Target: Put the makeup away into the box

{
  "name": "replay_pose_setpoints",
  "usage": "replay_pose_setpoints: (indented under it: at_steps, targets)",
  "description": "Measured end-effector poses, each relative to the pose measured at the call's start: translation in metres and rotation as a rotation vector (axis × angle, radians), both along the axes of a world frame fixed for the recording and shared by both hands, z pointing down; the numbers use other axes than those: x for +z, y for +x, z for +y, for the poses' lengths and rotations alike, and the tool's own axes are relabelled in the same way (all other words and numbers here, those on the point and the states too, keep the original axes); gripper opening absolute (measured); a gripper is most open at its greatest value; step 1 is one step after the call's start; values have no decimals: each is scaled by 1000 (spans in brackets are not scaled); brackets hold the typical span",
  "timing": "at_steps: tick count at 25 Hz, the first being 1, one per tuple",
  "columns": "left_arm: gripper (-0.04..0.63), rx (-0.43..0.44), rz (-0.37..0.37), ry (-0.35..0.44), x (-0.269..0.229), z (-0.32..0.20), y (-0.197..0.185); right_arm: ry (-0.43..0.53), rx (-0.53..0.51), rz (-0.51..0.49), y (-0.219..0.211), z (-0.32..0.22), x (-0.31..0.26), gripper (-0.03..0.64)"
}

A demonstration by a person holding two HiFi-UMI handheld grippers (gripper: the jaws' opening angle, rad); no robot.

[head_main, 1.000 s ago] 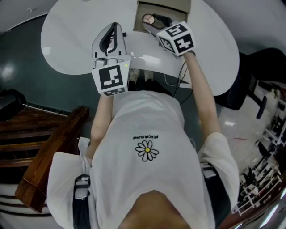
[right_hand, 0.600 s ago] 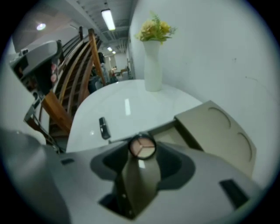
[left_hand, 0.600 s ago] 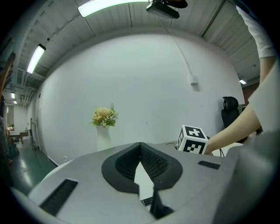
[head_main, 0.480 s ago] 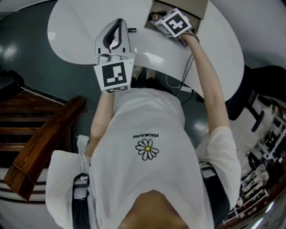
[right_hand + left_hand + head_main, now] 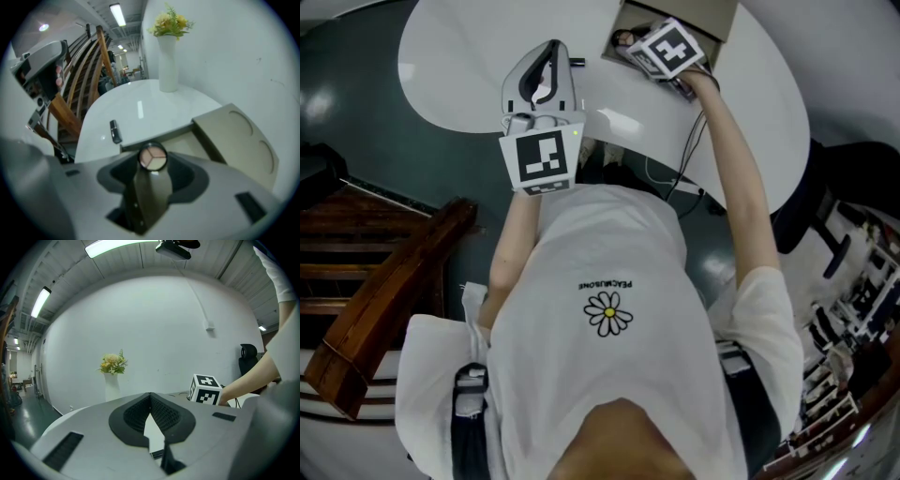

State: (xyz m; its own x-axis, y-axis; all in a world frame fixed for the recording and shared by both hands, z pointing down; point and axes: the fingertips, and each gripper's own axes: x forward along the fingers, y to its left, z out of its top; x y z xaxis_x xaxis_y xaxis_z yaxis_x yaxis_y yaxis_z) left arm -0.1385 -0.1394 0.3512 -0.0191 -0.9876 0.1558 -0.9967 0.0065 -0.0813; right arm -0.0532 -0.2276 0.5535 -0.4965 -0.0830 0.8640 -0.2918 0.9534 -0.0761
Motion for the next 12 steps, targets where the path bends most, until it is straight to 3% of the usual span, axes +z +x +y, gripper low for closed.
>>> replay_pose_setpoints:
  at_steps: [12]
  targets:
    - [18,3,-10,-10,1,1,2,30,33,-42,-4,1,6,218]
